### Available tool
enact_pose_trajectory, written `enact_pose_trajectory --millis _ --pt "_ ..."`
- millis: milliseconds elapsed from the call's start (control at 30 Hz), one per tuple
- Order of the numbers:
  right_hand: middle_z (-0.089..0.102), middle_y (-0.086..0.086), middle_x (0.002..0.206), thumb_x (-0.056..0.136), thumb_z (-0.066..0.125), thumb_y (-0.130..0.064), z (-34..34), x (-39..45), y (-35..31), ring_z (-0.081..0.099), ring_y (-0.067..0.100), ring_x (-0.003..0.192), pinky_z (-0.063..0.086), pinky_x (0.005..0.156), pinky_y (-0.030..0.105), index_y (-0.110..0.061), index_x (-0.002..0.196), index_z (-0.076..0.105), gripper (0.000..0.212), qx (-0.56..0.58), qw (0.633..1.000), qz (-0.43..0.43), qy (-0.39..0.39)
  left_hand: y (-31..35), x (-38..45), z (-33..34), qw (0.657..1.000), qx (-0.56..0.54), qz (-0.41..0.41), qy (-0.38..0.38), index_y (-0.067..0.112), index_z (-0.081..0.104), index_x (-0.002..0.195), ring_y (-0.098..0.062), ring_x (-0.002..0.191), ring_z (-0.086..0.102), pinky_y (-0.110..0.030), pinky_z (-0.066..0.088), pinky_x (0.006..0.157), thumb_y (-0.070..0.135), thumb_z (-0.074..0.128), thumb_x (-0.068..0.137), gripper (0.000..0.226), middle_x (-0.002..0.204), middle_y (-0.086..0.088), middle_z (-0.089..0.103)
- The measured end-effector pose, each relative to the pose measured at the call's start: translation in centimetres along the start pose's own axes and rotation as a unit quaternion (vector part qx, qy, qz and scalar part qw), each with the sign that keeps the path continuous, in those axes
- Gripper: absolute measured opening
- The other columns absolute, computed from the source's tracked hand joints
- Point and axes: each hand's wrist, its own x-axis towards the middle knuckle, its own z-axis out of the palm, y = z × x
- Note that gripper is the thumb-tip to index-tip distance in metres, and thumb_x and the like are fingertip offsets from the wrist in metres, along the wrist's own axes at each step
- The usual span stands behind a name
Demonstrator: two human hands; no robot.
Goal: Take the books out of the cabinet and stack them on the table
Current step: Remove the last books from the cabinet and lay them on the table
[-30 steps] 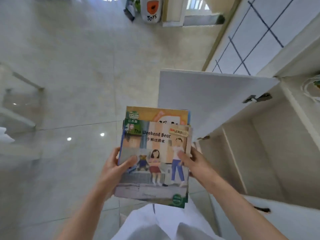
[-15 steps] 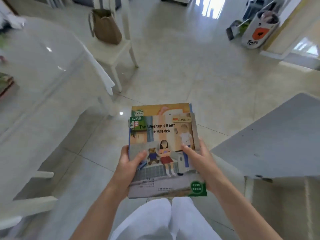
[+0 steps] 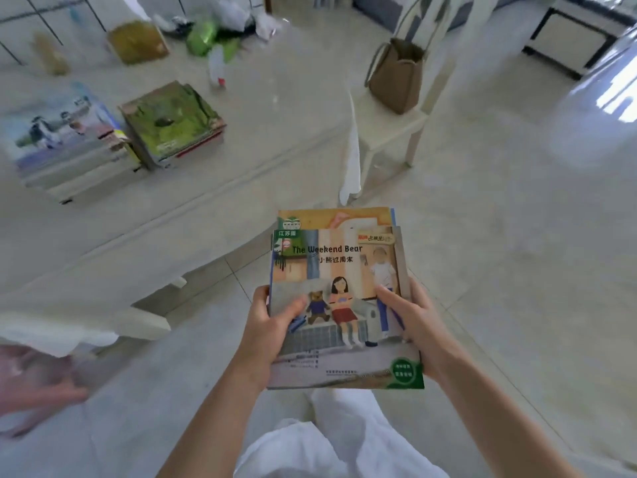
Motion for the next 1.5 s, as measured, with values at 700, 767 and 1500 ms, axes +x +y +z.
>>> enact_pose_trajectory --millis 700,767,1500 --pt "0.076 0.0 0.096 0.09 0.063 -0.025 16.2 23.0 -17.8 0.074 0.02 0.082 0.058 0.068 0.041 -0.03 0.126 0.05 0.039 -0.181 0.964 0.012 -0.193 12.8 17.9 -6.2 0.971 -0.146 0.013 0.19 0.027 0.052 0.107 -0.026 0.086 0.073 -0.05 0.059 0.077 0.027 0.074 0.083 0.033 0.103 -0.006 0.072" --pt "0.075 0.0 0.097 0.089 0.064 -0.022 18.7 24.8 -19.2 0.074 0.02 0.082 0.059 0.067 0.04 -0.03 0.126 0.051 0.04 -0.177 0.965 0.01 -0.194 14.8 19.9 -7.9 0.972 -0.137 0.023 0.191 0.025 0.052 0.107 -0.021 0.082 0.074 -0.04 0.06 0.068 0.025 0.073 0.084 0.032 0.102 -0.005 0.072" --pt "0.069 0.007 0.111 0.076 0.071 0.009 22.7 42.6 -32.7 0.07 0.023 0.098 0.06 0.076 0.041 -0.021 0.128 0.045 0.064 -0.216 0.948 -0.037 -0.231 28.2 38.8 -9.0 0.992 -0.016 0.065 0.103 0.024 0.05 0.115 -0.005 0.086 0.071 -0.022 0.056 0.072 0.021 0.08 0.074 0.051 0.099 0.006 0.073"
